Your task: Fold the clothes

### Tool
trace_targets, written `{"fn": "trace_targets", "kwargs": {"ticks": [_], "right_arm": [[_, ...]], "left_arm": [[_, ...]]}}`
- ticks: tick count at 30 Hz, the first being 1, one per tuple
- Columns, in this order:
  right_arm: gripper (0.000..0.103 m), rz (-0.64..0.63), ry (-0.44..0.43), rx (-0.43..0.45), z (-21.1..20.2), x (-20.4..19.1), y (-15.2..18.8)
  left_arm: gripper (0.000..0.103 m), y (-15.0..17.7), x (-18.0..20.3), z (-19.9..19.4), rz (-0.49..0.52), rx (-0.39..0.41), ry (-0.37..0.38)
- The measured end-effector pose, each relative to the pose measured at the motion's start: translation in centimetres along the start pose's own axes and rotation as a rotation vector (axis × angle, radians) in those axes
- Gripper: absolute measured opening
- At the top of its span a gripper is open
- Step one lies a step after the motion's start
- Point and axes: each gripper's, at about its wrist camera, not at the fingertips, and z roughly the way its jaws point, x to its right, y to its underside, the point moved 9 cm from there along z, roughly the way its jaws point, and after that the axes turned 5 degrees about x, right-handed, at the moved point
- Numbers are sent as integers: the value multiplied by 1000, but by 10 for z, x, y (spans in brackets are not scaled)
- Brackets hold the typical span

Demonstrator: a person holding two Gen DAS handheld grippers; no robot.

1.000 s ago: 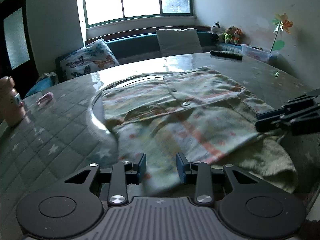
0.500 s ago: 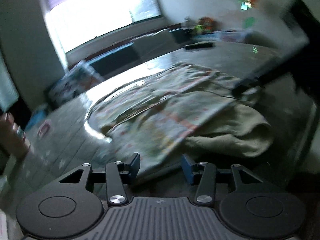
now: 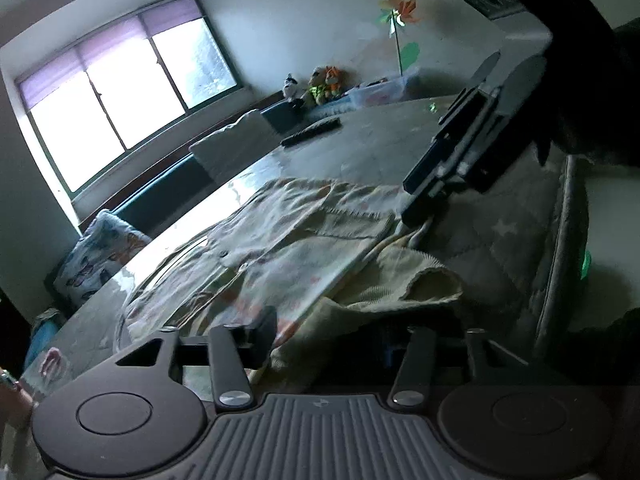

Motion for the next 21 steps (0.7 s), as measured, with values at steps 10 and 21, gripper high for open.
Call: {"fn": "trace_targets", "kwargs": {"ticks": [10, 21], "right_arm": [[55, -225, -43, 29, 2, -30, 1], [24, -123, -92, 20, 36, -30, -14]], "left_arm": [[11, -19, -43, 11, -244, 11, 2], [18, -11, -54, 6, -292, -16, -21]]}}
